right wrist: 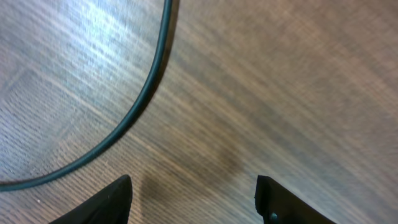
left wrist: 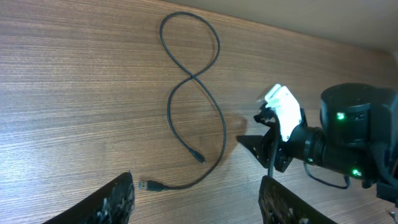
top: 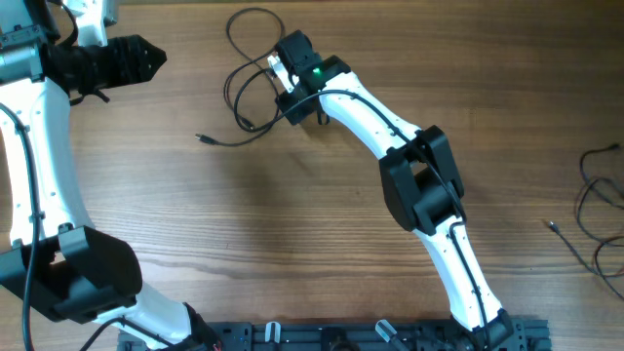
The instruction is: Untangle cables
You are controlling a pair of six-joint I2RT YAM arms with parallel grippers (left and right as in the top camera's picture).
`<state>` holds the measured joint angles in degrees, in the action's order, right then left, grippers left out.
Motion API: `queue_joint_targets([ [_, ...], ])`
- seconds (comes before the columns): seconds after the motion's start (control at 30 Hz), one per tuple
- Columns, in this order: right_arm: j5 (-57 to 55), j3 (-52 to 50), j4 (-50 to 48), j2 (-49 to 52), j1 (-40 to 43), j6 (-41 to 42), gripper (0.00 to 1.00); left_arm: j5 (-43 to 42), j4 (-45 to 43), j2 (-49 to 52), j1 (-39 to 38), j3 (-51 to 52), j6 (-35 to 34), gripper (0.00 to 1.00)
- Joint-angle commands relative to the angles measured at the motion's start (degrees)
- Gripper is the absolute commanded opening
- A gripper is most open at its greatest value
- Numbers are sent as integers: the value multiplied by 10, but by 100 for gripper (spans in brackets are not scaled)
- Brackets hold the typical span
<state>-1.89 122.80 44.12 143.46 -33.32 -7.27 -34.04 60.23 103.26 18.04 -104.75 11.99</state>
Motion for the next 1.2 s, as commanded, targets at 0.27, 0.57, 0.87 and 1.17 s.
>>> queue_joint_targets([
  [0.27, 111, 27, -34, 7, -23, -2, 73, -11, 1, -13, -3, -9, 18, 66],
  [0.57, 116, 26, -43, 8, -69, -11, 90, -11, 7, -13, -3, -9, 26, 65],
  [0.87, 83, 24, -55, 8, -70, 23, 100, -11, 9, -13, -3, -9, 26, 65],
  [1.17, 77, 23, -69, 14, -70, 29, 100, -11, 9, -13, -3, -9, 26, 65],
])
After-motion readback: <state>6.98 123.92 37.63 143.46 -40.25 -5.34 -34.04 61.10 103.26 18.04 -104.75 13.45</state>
